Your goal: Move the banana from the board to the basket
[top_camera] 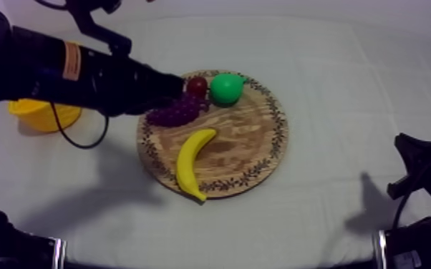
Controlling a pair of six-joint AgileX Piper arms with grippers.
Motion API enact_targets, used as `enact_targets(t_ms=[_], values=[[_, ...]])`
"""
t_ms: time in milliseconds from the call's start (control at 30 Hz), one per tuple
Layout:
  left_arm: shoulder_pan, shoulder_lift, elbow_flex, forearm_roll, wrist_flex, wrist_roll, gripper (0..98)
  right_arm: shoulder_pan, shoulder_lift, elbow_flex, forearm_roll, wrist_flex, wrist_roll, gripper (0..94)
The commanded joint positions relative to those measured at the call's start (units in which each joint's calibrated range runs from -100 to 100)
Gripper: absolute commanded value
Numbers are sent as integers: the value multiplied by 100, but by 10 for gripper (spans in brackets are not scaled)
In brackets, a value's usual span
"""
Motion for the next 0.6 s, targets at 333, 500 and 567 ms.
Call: enact_targets(t_ms=[333, 500, 567], values=[[-100, 113, 345, -46, 388, 574, 97, 0, -4, -3, -2, -1, -1, 5], [-182, 147, 426, 98, 274, 459, 244, 0, -4, -3, -2, -1, -1, 5], [-187, 165, 447, 126, 206, 409, 369, 0, -4, -3, -2, -1, -1, 5]])
